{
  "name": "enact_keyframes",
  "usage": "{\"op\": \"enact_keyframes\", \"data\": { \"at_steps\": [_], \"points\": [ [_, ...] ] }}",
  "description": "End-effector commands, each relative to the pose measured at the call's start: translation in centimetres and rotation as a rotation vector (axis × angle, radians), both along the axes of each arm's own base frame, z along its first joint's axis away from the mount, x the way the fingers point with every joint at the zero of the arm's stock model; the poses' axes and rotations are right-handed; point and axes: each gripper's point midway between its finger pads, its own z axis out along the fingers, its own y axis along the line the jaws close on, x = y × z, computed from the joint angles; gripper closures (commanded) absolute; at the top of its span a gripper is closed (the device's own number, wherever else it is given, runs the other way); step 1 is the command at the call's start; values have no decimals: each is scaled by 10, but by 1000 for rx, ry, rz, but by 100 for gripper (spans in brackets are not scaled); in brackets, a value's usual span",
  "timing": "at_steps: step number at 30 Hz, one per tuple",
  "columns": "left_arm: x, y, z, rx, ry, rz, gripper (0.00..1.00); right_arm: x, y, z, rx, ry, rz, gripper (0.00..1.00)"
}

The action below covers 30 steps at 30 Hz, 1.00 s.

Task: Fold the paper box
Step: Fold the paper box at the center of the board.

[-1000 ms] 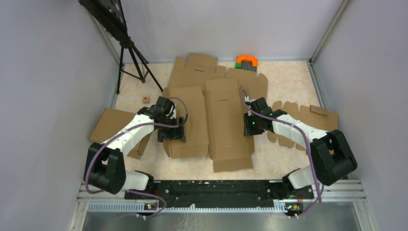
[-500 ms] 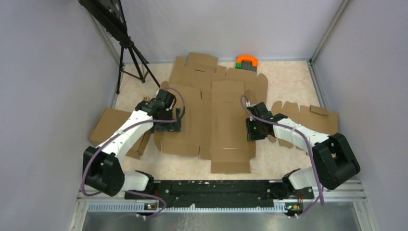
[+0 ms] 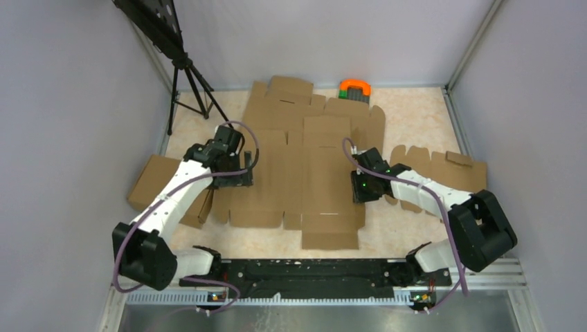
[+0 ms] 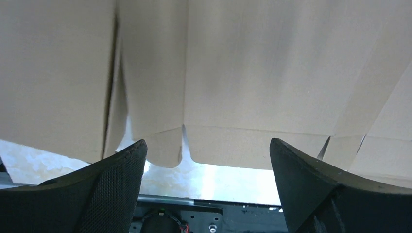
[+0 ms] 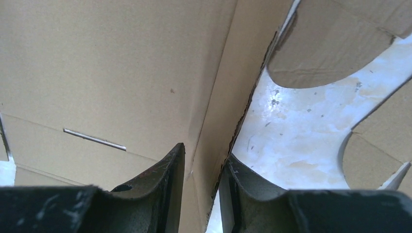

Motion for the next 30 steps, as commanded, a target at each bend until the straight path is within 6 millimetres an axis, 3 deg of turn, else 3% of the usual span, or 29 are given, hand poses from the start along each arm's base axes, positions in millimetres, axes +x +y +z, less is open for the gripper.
{"op": "enact_keyframes", "data": {
  "at_steps": [1,3,7,10,17,24,30],
  "points": [
    [-10,-15,-22,-56,113,-45,7,12,21,11,40,-41,32,70],
    [-8,-28,-17,-131,82,-69,7,12,24,12,46,-46,38,70],
    [-5,-82,4,-409,8,-237,6,13,29,14,57,-52,47,70],
    [8,-97,11,-421,10,-253,7,13,26,11,37,-48,34,70],
    [68,-127,31,-473,-69,-221,17,13,30,12,58,-52,50,69],
    [101,-173,44,-600,-141,-246,17,10,31,12,69,-52,62,70],
    [175,-169,45,-424,-293,-302,16,10,31,14,82,-64,59,70]
  ]
}}
